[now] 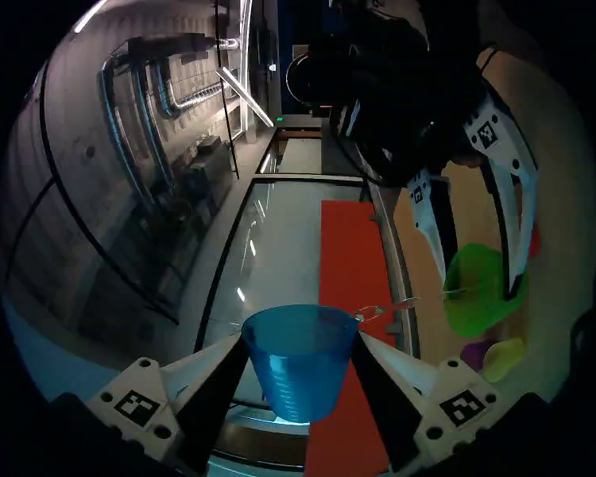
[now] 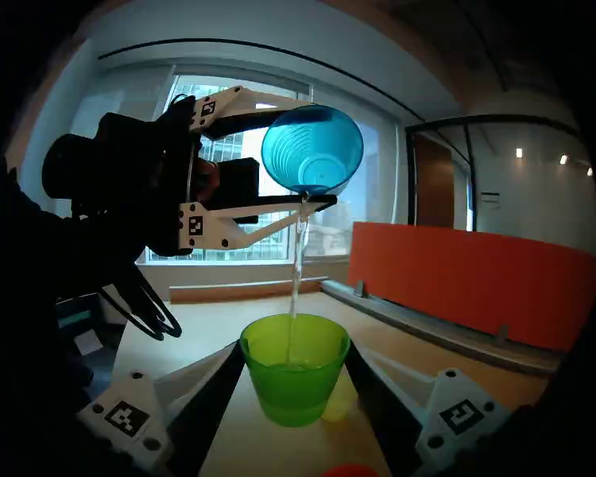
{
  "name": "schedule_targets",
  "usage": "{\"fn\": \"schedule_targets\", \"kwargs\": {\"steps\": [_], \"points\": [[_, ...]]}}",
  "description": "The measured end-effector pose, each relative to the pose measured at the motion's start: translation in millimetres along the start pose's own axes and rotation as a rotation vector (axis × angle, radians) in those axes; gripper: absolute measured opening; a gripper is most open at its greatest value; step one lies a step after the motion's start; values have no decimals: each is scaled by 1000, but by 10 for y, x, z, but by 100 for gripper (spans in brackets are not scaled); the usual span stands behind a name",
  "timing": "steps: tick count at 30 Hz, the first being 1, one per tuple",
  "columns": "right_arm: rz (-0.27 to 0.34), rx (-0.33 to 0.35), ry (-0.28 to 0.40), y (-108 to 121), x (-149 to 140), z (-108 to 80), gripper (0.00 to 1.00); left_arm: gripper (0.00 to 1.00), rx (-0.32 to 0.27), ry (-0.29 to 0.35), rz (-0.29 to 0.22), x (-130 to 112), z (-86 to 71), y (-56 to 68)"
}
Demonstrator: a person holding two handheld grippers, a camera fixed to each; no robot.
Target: Pour water
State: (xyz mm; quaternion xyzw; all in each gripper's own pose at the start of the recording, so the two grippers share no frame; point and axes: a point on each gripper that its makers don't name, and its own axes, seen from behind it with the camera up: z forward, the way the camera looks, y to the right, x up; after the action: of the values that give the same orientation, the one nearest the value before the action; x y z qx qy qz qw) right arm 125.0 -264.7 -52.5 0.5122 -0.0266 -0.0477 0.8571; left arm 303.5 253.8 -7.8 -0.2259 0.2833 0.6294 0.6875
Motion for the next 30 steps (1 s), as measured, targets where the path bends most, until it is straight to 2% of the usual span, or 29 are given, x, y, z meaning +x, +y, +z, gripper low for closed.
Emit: {"fn": "schedule_targets", "kwargs": {"steps": [7, 20, 30], "points": [[1, 2, 1, -2, -6, -5, 91, 86, 11, 7, 35, 51, -15, -26], [-1, 2, 5, 12, 15, -11, 91, 86, 10, 9, 110, 106, 1, 21], [0, -1, 7, 27, 18, -12, 91, 86, 4, 20, 140, 148, 1, 27]]}}
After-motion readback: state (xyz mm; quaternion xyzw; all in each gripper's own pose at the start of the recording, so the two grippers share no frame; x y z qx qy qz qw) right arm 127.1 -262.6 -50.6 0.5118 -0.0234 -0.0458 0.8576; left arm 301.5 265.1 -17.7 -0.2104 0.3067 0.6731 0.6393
